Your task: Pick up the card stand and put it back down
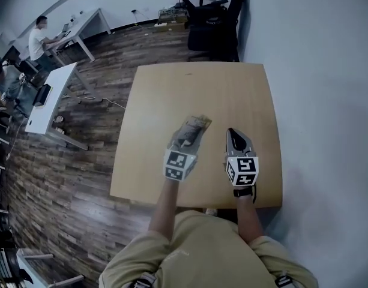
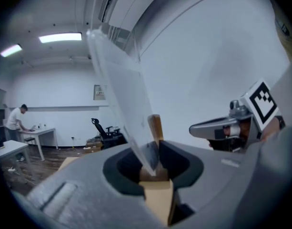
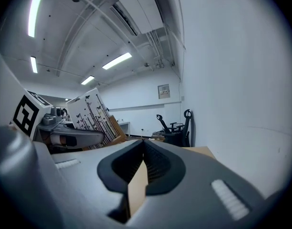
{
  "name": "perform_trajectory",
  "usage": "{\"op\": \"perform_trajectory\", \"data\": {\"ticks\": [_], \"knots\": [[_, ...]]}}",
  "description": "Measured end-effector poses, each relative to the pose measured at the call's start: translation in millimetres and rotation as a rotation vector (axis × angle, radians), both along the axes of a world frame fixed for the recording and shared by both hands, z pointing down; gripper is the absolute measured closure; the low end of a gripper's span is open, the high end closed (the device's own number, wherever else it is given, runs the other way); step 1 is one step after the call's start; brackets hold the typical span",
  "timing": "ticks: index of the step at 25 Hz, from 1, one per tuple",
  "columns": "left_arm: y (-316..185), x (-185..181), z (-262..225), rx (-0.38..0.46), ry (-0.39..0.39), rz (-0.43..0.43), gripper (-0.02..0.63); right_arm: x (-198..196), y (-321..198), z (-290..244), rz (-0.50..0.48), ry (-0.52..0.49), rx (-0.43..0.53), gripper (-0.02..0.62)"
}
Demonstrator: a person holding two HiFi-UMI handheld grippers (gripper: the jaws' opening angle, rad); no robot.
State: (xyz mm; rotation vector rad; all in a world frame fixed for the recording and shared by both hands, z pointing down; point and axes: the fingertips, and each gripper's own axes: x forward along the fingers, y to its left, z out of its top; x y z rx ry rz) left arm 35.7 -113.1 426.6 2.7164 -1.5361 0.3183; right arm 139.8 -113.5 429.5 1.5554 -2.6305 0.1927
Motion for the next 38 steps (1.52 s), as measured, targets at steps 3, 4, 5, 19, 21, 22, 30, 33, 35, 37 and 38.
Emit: {"op": "perform_trajectory", "data": {"ticks": [3,4,5,19,21,22,30,33,35,37,38], "knots": [[13.2,-13.2,-14.9,0.05,0.032,-0.075,0.511,-8.5,10.6,-17.3,-0.02,-0.018,0.031,0.589],[18.1,-18.1,-20.6,0.067,0.049,-0.097,0.511,-12.7,14.2,-22.3,-0.028,-0.022,0.041,0.59],[23.8,-22.8,-25.9,0.083,0.066,-0.115,0.511,-17.3,18.4,-26.9,-0.038,-0.025,0.05,0.59],[109.1,-102.2,-50.0,0.142,0.138,-0.319,0.511,-101.1,66.1,-38.9,-0.256,-0.031,0.055,0.59],[120.2,-121.5,-45.0,0.127,0.128,-0.353,0.509,-123.9,72.7,-38.7,-0.31,-0.023,0.059,0.591],[124.7,-131.5,-41.9,0.119,0.125,-0.369,0.509,-135.1,76.5,-38.2,-0.334,-0.02,0.061,0.59],[135.6,-199.1,-34.0,0.111,0.138,-0.453,0.512,-215.9,74.4,-29.0,-0.467,-0.018,0.032,0.59],[135.1,-230.2,-22.8,0.084,0.141,-0.487,0.512,-245.8,71.9,-19.4,-0.494,-0.013,0.018,0.59],[132.8,-244.5,-16.7,0.064,0.148,-0.503,0.511,-258.4,67.0,-14.7,-0.505,-0.011,0.003,0.59],[127.0,-255.5,-11.1,0.052,0.156,-0.515,0.511,-267.8,58.8,-10.8,-0.512,-0.011,-0.006,0.591],[124.0,-261.8,-7.7,0.043,0.155,-0.522,0.511,-273.3,55.1,-9.6,-0.516,-0.017,-0.008,0.589]]}}
